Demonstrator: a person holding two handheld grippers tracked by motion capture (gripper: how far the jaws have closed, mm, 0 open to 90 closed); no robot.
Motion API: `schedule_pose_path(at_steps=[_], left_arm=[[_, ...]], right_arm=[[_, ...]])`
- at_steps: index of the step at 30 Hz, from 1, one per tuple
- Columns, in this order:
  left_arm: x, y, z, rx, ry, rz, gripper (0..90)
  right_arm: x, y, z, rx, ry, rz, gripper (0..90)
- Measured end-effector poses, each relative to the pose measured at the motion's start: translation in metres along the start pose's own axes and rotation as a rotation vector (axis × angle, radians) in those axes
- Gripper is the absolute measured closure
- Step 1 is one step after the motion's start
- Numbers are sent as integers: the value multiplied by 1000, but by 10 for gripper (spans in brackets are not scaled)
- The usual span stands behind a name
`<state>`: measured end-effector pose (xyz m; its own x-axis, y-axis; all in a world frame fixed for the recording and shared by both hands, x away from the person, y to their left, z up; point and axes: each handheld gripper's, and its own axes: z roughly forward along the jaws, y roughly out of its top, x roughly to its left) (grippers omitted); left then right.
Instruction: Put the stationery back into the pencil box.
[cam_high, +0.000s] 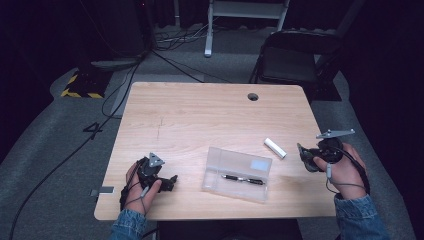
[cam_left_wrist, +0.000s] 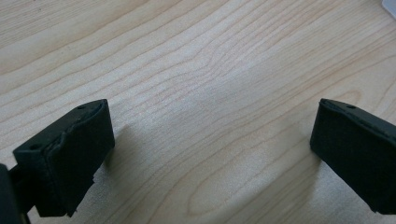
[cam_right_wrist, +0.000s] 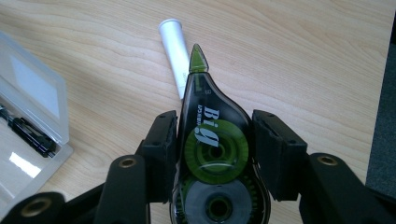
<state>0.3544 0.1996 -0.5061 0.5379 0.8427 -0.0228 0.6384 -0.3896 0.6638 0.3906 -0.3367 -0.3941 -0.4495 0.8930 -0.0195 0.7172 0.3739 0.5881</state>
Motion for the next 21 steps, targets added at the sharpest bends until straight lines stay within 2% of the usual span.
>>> schedule_pose_path(at_steps=[8, 21], left_arm=[[-3, -1, -1, -2, 1, -2, 3], [-4, -2, -2, 2, -4, -2, 3]], right_arm=[[15, 8, -6, -37, 54, -34, 527], [48, 22, -11, -87, 152, -144, 527]])
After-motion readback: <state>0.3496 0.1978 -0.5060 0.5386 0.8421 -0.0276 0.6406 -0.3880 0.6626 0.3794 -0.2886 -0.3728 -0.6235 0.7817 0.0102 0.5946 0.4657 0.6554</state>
